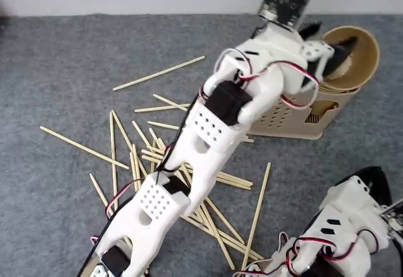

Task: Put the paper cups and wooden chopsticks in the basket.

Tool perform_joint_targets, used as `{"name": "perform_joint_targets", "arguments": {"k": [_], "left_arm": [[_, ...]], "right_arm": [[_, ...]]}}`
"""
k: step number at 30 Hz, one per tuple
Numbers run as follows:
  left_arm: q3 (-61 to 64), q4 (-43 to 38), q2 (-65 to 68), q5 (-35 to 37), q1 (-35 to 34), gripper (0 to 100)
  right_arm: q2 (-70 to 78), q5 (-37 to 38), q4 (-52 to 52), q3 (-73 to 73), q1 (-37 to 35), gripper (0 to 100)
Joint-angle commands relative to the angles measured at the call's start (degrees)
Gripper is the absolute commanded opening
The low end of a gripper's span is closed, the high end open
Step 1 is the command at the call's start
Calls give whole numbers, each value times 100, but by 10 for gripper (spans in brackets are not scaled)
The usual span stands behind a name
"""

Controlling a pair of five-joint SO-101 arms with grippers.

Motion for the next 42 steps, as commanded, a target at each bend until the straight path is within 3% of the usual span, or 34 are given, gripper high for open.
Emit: {"name": "perform_joint_targets", "arguments": {"k": [1, 11, 19, 29, 42], "left_arm": [[-215, -220, -343, 53, -88, 192], [75, -1046, 237, 44, -88, 192], [57, -1090, 747, -176, -202, 191], [48, -1037, -220, -167, -202, 154], [48, 422, -1855, -185, 79, 152]], "right_arm": [[119, -62, -84, -18, 4, 9], [119, -70, -84, -18, 4, 9], [119, -70, -84, -18, -75, 9], [119, -62, -84, 53, -435, 9], [119, -70, -127, 88, -462, 9]]}}
